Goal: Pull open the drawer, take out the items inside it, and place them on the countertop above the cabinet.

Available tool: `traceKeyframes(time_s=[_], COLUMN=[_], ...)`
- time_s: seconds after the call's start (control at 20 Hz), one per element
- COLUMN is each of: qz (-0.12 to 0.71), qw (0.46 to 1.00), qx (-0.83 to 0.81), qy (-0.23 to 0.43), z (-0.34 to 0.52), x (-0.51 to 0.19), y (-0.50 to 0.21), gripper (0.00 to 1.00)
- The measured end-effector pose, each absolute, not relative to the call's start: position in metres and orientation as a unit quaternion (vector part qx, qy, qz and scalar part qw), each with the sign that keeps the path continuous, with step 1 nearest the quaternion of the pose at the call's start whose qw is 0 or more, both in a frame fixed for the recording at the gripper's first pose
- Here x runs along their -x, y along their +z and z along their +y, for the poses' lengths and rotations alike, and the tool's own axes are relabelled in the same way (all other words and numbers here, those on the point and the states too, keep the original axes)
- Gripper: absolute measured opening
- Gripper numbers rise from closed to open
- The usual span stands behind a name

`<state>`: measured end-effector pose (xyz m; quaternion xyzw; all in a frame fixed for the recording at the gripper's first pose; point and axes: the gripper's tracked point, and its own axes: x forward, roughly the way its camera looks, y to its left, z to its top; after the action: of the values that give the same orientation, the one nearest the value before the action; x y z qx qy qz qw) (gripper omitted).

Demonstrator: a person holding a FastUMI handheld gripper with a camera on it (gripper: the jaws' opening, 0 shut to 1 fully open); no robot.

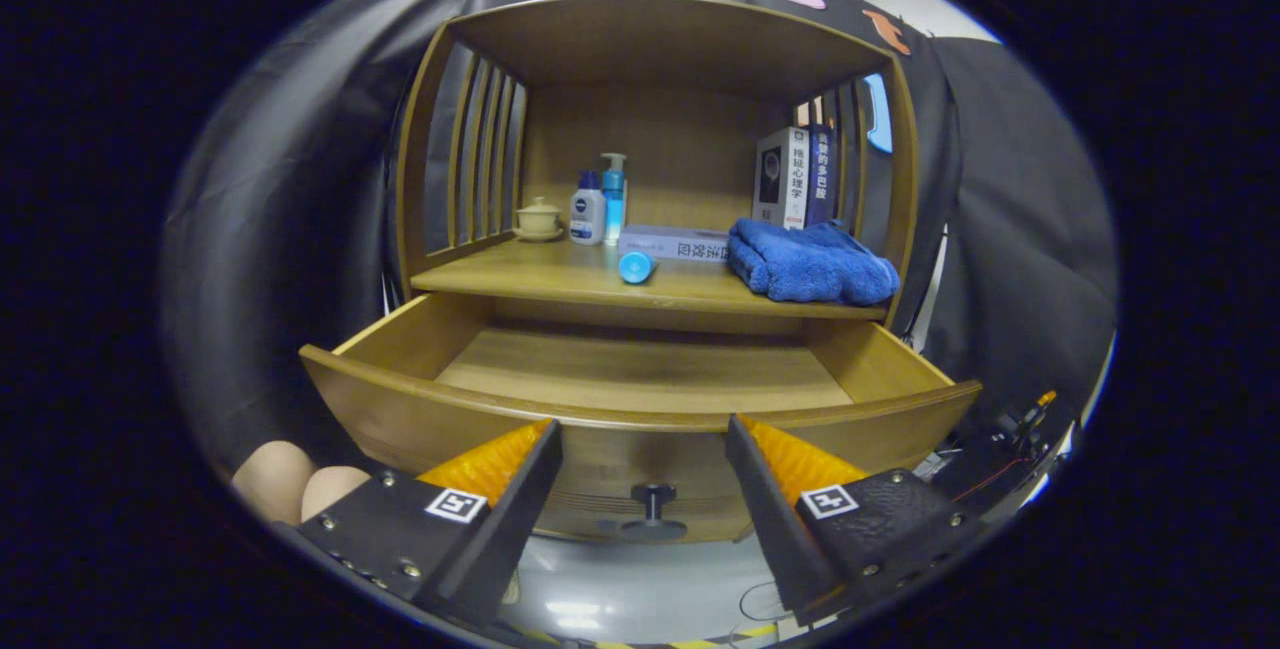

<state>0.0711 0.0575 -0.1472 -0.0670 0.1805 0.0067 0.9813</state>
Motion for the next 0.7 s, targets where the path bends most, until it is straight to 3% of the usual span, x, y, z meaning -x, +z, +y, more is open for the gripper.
traceKeyframes(time_s=[0.7], qz=[0.165], qw=[0.984], qx=[0.062], qy=[0.009], z=[0.059], x=[-0.119], y=[-0.143], gripper=[0.99])
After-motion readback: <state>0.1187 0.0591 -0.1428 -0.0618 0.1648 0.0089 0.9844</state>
